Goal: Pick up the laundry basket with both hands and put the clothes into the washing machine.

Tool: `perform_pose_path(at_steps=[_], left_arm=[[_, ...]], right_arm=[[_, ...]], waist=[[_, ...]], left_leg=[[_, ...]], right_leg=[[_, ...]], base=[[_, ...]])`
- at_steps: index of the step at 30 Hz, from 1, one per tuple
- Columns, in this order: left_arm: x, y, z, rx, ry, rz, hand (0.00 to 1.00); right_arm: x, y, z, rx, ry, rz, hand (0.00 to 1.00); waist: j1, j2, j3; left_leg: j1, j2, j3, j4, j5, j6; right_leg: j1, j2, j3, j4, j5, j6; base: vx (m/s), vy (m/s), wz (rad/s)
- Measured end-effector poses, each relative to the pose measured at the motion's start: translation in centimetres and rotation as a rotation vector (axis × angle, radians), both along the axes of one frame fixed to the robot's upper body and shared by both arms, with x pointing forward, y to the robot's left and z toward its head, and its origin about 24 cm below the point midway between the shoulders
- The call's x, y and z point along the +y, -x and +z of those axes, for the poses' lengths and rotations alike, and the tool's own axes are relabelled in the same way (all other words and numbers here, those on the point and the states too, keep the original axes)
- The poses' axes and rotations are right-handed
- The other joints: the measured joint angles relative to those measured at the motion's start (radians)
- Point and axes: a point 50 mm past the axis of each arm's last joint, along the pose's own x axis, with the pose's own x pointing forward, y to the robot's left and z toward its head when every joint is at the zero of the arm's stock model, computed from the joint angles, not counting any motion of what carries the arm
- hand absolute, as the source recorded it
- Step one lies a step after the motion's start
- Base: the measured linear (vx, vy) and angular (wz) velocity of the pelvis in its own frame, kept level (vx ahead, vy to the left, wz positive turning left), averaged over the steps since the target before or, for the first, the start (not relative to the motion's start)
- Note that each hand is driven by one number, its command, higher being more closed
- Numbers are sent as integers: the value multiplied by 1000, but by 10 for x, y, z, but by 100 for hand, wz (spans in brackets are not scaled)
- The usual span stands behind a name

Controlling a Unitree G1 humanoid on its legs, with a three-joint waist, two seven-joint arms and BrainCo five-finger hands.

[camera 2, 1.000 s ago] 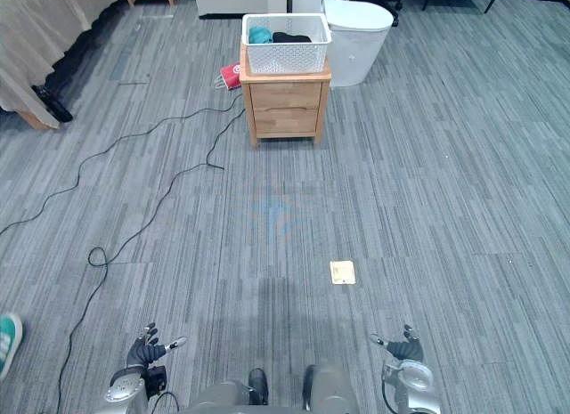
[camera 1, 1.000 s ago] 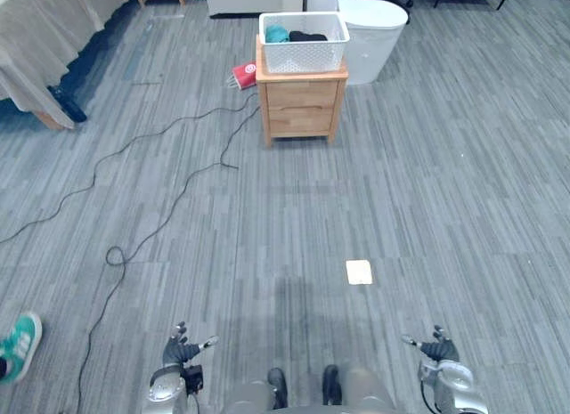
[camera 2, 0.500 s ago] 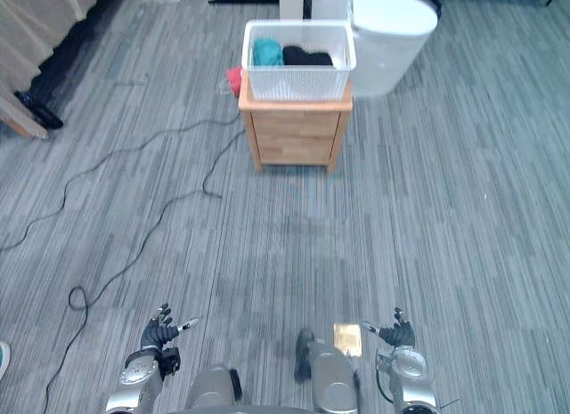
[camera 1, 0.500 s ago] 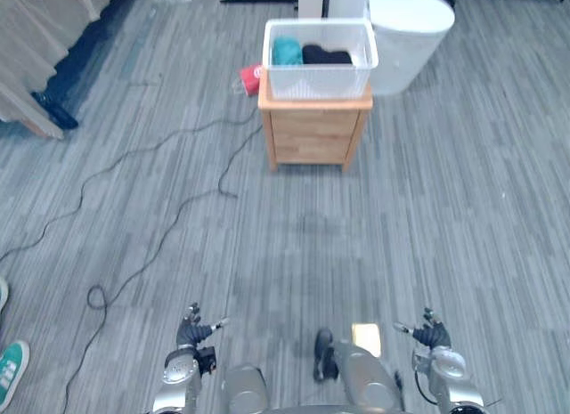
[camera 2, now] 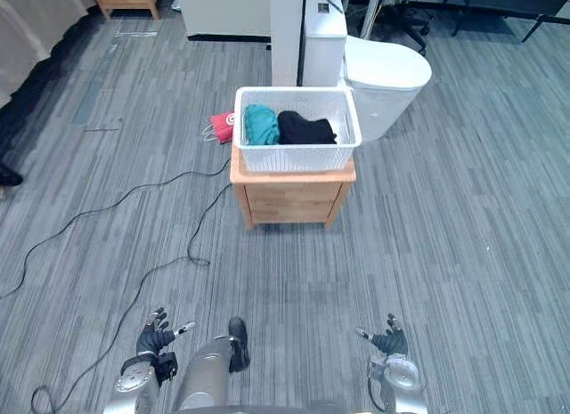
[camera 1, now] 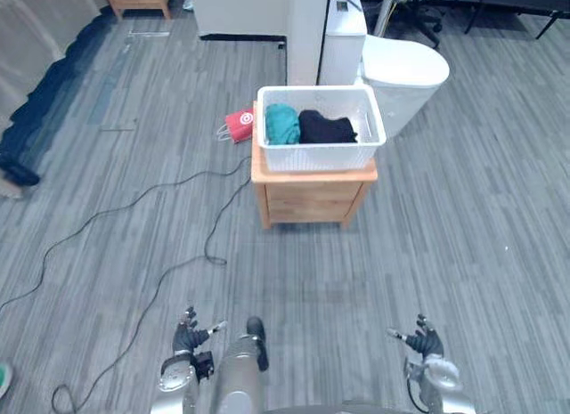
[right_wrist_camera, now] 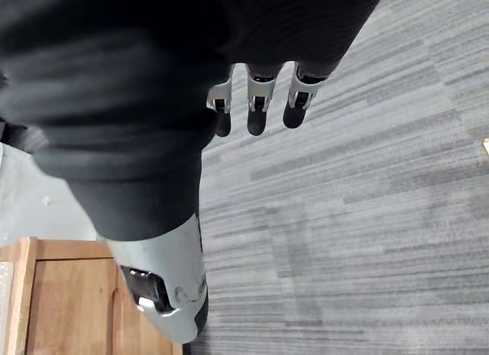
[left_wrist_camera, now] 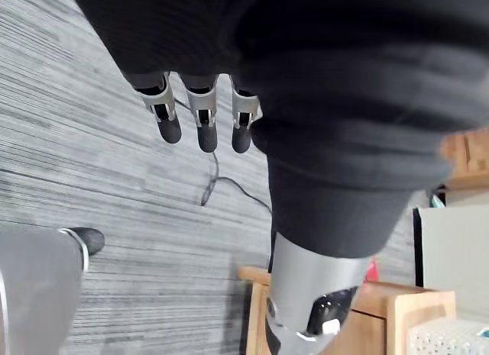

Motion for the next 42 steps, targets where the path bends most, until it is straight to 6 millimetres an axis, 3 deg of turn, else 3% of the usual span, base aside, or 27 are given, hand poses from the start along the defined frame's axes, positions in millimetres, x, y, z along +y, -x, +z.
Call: perform_pose_path(at_steps=[1,3,4,5,6,7,9,10,11,13,14,15,17,19,20,21,22,23,26,30,35,37,42], left_arm=[[4,-3,1,2,-12,-5,0],[5,-7,0,5,-15,-5,0],[10,-8,1,11,-30,-5,0],[15,-6,1,19,-43,-6,0],[16,-4,-1,33,-45,-4,0],[10,-5,-5,44,-25,3,0],[5,3,-11,71,-2,10,0],[3,3,-11,73,2,10,0],[1,5,-13,72,22,33,0],[-4,9,-15,71,47,58,0],[-9,12,-16,71,63,61,0],[-12,11,-14,59,71,61,0],[-13,9,-12,40,74,59,0],[-13,4,-7,9,70,57,0],[-15,3,-5,-3,74,57,0],[-15,3,-4,-7,76,58,0],[-10,1,-2,-19,66,69,0],[-9,-2,3,-46,62,70,0],[-1,-16,22,-145,29,71,0],[7,-19,30,-182,-11,102,0],[10,-22,32,-184,-42,144,0],[8,-31,32,-182,-64,145,0],[-14,-80,41,-190,-137,28,0]], right_arm=[[0,-4,1,-9,3,9,0],[-1,-6,2,-12,9,12,0],[-3,-7,2,-4,16,16,0],[-5,-5,0,10,20,16,0],[-8,-2,-2,26,28,14,0],[-15,-3,-2,40,46,18,0],[-25,-16,6,12,83,36,0],[-25,-16,7,10,82,37,0],[-24,-13,6,11,76,44,0],[-22,-8,8,1,79,49,0],[-20,-8,11,-21,80,48,0],[-18,-6,12,-31,75,44,0],[-16,-5,13,-41,67,38,0],[-16,-9,17,-66,65,26,0],[-20,-10,20,-83,69,9,0],[-22,-11,22,-93,72,-1,0],[-18,-15,26,-124,61,-12,0],[-19,-18,34,-161,72,-10,0],[-21,-32,56,-272,113,-12,0],[-19,-52,70,-339,133,8,0],[-17,-68,69,-313,191,83,0],[-13,-79,69,-299,221,115,0],[11,-134,87,-323,274,202,0]], waist=[[-13,10,-1],[-28,8,-1],[-42,4,-3],[-48,-17,-2],[-51,-38,0],[-42,-6,10],[-44,42,20],[-45,45,22],[-43,48,22],[-41,60,33],[-32,64,37],[-22,52,37],[-17,38,28],[-16,39,25],[-13,57,18],[-9,66,16],[6,42,15],[5,37,13],[6,26,5],[8,28,3],[8,32,1],[9,35,1],[9,65,44]], left_leg=[[66,5,-1,-55,5,-11],[101,14,-2,-78,5,-16],[124,22,-2,-95,2,-43],[158,11,-4,-104,-17,-83],[187,5,-17,-104,-39,-117],[206,32,-18,-104,-48,-130],[228,74,-2,-85,-23,-157],[223,86,-4,-57,-18,-165],[174,134,-24,128,1,-192],[84,215,-70,410,80,-178],[15,255,-88,592,46,-149],[-40,260,-87,653,1,-151],[-111,227,-72,578,-47,-129],[-131,170,-60,352,-61,-121],[-109,137,-71,145,-26,-112],[-101,124,-82,85,29,-88],[-54,98,-58,30,51,-86],[-35,81,-55,-4,54,-82],[-25,45,-34,-40,55,-78],[-10,12,-31,-111,77,-63],[-13,-12,-38,-174,112,-59],[-26,-20,-50,-200,137,-58],[-102,-23,-59,-231,198,-50]], right_leg=[[-61,-9,-97,-147,-34,-20],[-111,1,-155,-372,-31,-25],[-122,28,-165,-599,39,-18],[-112,44,-156,-818,207,-26],[-101,50,-136,-831,355,-100],[-100,71,-137,-801,342,-103],[-111,112,-124,-747,243,-109],[-110,118,-123,-734,228,-118],[-74,151,-125,-721,177,-114],[8,186,-120,-742,143,-136],[62,210,-113,-751,121,-162],[94,219,-97,-759,107,-170],[116,222,-86,-791,102,-168],[134,225,-72,-814,118,-143],[136,238,-59,-820,120,-136],[138,246,-53,-821,119,-133],[144,226,-30,-830,126,-108],[151,215,-31,-839,126,-102],[151,183,-19,-862,118,-76],[149,167,-9,-901,126,-60],[134,164,-12,-929,139,-53],[116,162,-16,-937,150,-52],[34,166,-21,-947,201,-61]], base=[[473,-39,19],[455,-112,31],[550,-208,43],[568,-219,48],[390,-172,14],[355,-179,-25],[448,-230,-48],[441,-270,-33],[273,-202,-23],[380,-149,-26],[391,-64,-40],[291,-67,-41],[265,-29,-30],[283,42,-31],[241,79,-36],[302,122,-49],[271,104,-28],[279,125,-20],[168,111,-3],[61,50,-1],[23,8,4],[-27,5,7],[-128,-8,3]])
